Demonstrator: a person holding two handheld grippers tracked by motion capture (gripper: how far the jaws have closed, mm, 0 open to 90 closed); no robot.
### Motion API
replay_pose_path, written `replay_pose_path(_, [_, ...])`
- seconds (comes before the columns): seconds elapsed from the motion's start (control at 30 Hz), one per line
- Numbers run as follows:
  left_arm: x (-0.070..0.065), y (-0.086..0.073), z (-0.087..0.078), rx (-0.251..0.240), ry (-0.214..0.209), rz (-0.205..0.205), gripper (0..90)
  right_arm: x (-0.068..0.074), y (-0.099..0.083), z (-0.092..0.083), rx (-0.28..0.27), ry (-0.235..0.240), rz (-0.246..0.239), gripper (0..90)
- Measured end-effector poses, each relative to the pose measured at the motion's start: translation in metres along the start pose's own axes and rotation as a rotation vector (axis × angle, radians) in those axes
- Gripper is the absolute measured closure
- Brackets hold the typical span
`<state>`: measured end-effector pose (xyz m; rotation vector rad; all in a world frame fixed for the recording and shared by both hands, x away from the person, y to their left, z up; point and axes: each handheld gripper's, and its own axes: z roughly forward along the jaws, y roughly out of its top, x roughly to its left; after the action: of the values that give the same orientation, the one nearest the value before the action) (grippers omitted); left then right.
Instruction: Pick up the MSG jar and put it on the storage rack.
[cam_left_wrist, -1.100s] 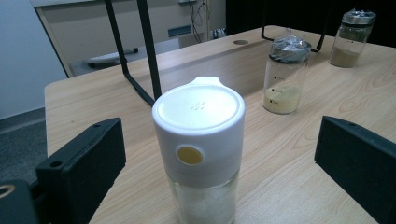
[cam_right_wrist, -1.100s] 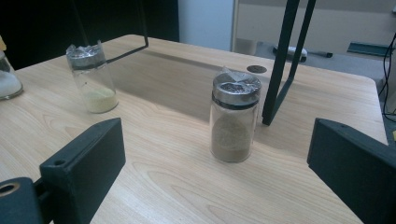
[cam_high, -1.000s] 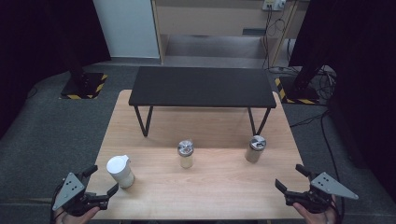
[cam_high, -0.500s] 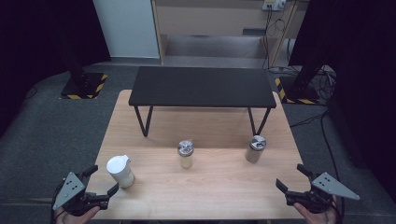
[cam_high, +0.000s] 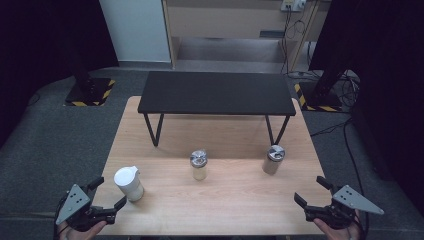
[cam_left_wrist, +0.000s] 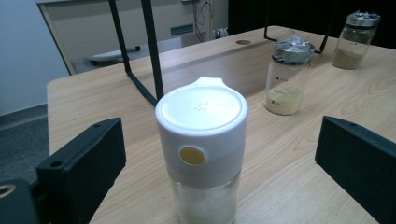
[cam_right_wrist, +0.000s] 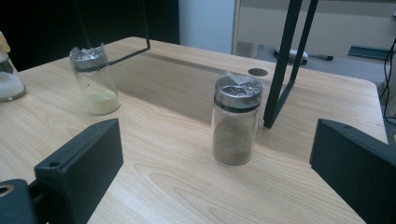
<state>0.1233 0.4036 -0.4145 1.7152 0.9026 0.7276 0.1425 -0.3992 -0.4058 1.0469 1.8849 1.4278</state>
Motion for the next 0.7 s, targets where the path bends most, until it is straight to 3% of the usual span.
replay_pose_path(0.2, [-0.001,0.003,0.001,0.000,-0.010,-0.017,0.5,-0.003,-0.001,0.000,-0.003,-0.001,0.020,3.2])
replay_pose_path(0.4, [-0.005,0.018,0.001,0.032,-0.009,0.043,0.4,-0.002,0.000,0.001,0.003,-0.002,0.013,3.2])
replay_pose_path(0.7, [-0.002,0.034,-0.005,0.053,-0.028,0.047,0.5,-0.002,-0.001,0.001,0.003,-0.004,0.022,3.3])
